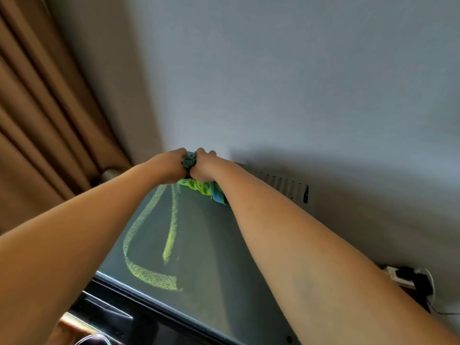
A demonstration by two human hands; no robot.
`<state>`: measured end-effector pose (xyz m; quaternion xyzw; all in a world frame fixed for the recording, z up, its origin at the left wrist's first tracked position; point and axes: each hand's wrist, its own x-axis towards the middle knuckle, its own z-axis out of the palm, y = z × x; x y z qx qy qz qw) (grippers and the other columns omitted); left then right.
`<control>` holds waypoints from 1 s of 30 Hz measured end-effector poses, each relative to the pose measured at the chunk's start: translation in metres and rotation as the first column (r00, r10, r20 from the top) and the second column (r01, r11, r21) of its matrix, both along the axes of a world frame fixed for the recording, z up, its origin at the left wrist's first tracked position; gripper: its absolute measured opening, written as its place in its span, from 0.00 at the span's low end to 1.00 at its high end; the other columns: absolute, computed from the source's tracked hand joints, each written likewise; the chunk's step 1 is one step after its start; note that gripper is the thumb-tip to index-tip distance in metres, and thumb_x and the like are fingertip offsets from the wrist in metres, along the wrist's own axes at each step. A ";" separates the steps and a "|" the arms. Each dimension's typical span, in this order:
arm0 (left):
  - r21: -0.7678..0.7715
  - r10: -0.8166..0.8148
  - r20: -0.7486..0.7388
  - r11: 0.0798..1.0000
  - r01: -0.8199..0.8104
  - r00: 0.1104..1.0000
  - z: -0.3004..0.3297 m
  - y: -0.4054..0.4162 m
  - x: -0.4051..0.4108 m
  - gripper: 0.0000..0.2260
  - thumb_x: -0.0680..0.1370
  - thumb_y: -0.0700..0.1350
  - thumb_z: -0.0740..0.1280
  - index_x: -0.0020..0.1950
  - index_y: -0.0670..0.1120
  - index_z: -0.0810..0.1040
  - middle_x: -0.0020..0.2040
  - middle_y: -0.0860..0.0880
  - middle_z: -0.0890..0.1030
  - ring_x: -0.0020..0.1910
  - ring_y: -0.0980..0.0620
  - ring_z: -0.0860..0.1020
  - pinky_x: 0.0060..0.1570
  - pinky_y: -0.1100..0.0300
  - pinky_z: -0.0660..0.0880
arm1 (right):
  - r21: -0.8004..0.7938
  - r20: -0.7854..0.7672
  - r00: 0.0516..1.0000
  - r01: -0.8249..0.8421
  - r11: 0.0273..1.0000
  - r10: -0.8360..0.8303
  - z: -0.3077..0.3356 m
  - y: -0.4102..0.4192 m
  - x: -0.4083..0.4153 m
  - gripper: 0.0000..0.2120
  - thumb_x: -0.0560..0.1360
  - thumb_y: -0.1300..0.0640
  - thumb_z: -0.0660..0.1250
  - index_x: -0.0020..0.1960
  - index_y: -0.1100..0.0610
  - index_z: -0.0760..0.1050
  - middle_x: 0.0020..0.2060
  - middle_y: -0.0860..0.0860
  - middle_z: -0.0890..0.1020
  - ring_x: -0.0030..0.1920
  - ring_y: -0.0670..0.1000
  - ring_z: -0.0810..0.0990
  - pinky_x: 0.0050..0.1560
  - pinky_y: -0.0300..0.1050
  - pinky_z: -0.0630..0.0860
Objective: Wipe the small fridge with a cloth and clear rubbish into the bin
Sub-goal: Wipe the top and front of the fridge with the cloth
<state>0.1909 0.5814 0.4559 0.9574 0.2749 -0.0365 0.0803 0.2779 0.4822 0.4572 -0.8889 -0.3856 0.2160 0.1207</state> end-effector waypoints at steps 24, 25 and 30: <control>-0.119 -0.098 0.139 0.986 0.114 0.986 -0.005 -0.068 -0.094 0.11 0.78 0.48 0.69 0.55 0.50 0.68 0.46 0.47 0.78 0.45 0.45 0.77 0.41 0.55 0.71 | -0.073 0.017 0.998 0.065 0.995 -0.064 0.005 -0.079 -0.095 0.37 0.79 0.55 0.62 0.82 0.54 0.46 0.74 0.64 0.62 0.66 0.64 0.73 0.58 0.55 0.77; -0.111 -0.107 0.126 0.986 0.121 0.986 -0.005 -0.069 -0.097 0.11 0.79 0.48 0.68 0.57 0.49 0.69 0.47 0.47 0.77 0.45 0.45 0.76 0.42 0.55 0.70 | -0.087 0.025 0.998 0.064 0.994 -0.062 0.006 -0.080 -0.098 0.37 0.79 0.55 0.62 0.82 0.55 0.46 0.74 0.64 0.62 0.67 0.65 0.72 0.59 0.55 0.76; -0.047 -0.119 0.122 0.991 0.125 0.985 -0.010 -0.063 -0.095 0.11 0.78 0.50 0.65 0.58 0.49 0.69 0.49 0.45 0.79 0.47 0.42 0.79 0.45 0.51 0.76 | -0.115 0.052 0.999 0.011 0.993 -0.005 0.015 -0.077 -0.096 0.33 0.78 0.54 0.63 0.79 0.59 0.53 0.61 0.60 0.76 0.56 0.59 0.78 0.49 0.50 0.75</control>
